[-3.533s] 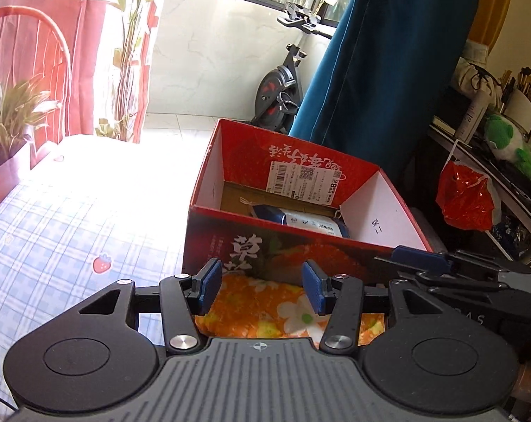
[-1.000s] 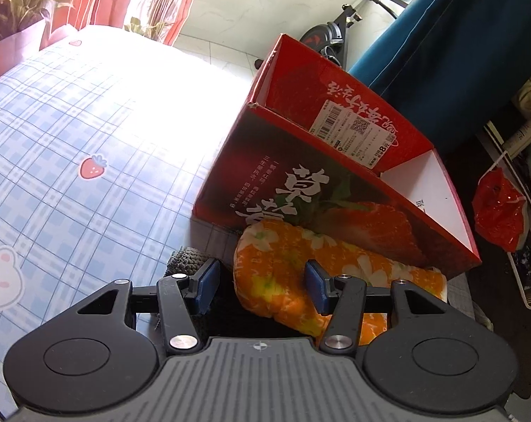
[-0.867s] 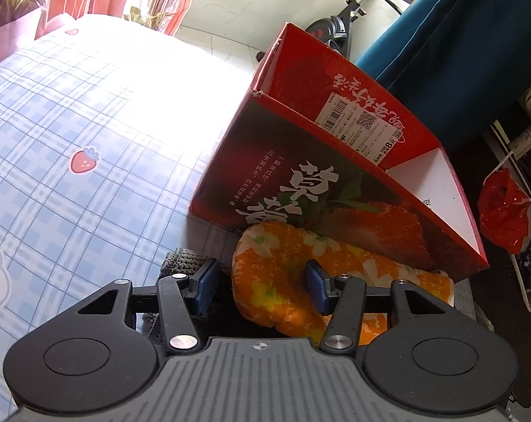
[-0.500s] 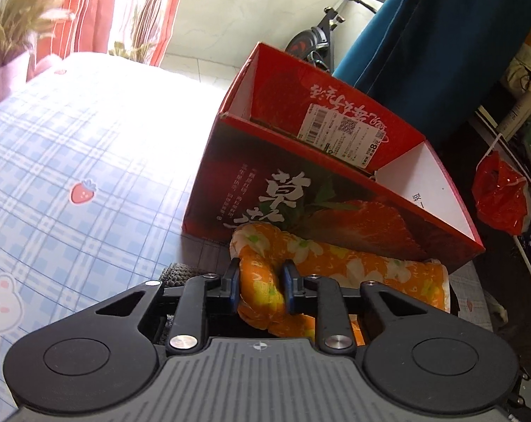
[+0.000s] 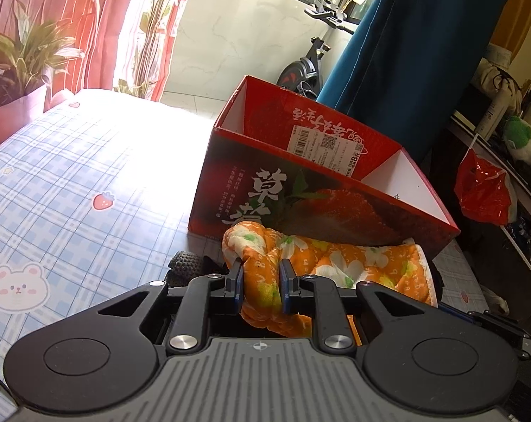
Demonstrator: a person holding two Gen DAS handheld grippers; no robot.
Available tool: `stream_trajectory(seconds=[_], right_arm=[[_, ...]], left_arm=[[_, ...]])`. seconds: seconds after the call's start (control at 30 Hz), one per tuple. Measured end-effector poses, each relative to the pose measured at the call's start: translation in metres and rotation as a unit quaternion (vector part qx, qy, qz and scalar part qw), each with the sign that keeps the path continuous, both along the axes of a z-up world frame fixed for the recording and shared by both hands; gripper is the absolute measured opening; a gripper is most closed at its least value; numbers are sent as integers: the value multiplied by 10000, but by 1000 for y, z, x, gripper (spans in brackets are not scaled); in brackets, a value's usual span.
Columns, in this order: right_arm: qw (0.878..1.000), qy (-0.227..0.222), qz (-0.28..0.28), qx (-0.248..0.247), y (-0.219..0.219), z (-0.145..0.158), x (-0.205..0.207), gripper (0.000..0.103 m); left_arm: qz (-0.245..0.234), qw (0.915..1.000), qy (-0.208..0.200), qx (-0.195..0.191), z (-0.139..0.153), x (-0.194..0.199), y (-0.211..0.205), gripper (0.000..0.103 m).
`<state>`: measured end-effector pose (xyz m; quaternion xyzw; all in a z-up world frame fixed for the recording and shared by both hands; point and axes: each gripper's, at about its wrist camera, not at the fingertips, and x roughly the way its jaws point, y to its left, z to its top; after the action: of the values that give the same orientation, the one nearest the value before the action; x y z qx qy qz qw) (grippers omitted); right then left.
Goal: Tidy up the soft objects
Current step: 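Lift the orange cloth with both grippers and carry it into the box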
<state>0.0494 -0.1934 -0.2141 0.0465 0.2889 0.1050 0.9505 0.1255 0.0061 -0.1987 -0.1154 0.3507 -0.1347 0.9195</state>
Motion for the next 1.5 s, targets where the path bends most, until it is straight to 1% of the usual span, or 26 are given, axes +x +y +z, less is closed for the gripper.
stream_trajectory(seconds=[0.2, 0.47, 0.53, 0.6, 0.77, 0.83, 0.93, 1.0, 1.1, 1.2, 1.3, 1.37, 1.5], right_arm=[[10000, -8, 37, -15, 3, 0, -1, 7], [10000, -58, 43, 11, 3, 1, -2, 7], [9999, -134, 40, 40, 2, 5, -5, 7], [9997, -230, 61, 68, 1, 12, -6, 7], [9982, -564, 179, 96, -3, 41, -5, 7], [9974, -673, 238, 82, -6, 55, 3, 7], [9967, -754, 282, 59, -13, 74, 21, 7], [9967, -745, 314, 34, -20, 83, 37, 7], [9967, -715, 353, -152, -29, 94, 63, 7], [9973, -599, 328, -286, -39, 98, 91, 7], [9977, -518, 241, -350, -48, 99, 116, 6], [9987, -348, 176, -330, -53, 94, 136, 6], [9997, 176, -97, -117, -63, 79, 175, 6]], left_arm=[[-11, 10000, 5, 67, -4, -4, 0, 21], [-9, 9993, -266, 259, 1, -12, -2, 20], [-29, 9988, -371, 314, 7, -13, -2, 20], [-41, 9983, -496, 288, 17, -14, 0, 19], [-135, 9949, -942, 327, 53, -9, 0, 19], [-201, 9929, -1094, 412, 68, -1, -5, 19], [-310, 9912, -1193, 476, 86, 16, -14, 20], [-393, 9904, -1228, 489, 95, 31, -19, 20], [-466, 9890, -1259, 616, 103, 55, -27, 20], [-557, 9893, -1082, 800, 103, 89, -38, 20], [-704, 9889, -958, 890, 100, 114, -46, 20], [-750, 9882, -876, 1005, 94, 131, -51, 20], [-759, 9890, -597, 1124, 80, 164, -62, 20]])
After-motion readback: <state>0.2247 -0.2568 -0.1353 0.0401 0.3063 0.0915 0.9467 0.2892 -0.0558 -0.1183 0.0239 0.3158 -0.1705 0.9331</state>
